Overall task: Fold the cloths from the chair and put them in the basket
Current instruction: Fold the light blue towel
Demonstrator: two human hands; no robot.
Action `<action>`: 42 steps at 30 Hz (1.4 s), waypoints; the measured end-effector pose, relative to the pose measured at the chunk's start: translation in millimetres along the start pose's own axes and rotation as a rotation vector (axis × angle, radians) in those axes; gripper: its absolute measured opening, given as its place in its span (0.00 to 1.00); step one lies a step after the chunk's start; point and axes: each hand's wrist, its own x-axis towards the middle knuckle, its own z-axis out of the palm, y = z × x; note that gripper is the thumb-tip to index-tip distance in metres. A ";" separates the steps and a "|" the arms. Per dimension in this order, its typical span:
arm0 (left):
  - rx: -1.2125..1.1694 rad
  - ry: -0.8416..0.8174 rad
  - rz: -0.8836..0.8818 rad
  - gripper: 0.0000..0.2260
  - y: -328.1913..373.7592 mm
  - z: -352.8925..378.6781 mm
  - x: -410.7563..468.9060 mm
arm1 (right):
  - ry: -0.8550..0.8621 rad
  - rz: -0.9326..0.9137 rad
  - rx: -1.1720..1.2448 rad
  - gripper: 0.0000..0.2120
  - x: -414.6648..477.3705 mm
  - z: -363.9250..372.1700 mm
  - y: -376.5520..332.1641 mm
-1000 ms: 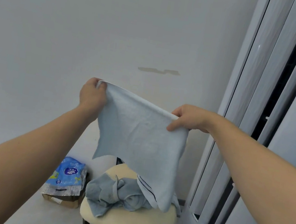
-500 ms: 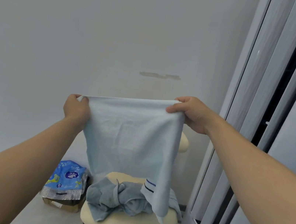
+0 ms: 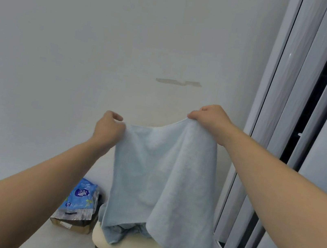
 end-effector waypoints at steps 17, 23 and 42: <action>0.196 -0.352 0.304 0.19 37.1 44.2 -69.7 | -0.007 0.006 0.410 0.18 -2.2 17.2 -6.8; 0.116 -0.315 0.250 0.16 34.5 59.9 -70.4 | -0.138 -0.191 0.297 0.18 -7.8 25.5 -12.3; -0.072 -0.500 0.246 0.07 9.1 64.2 -46.7 | -0.320 -0.100 -0.070 0.07 -12.0 39.1 44.5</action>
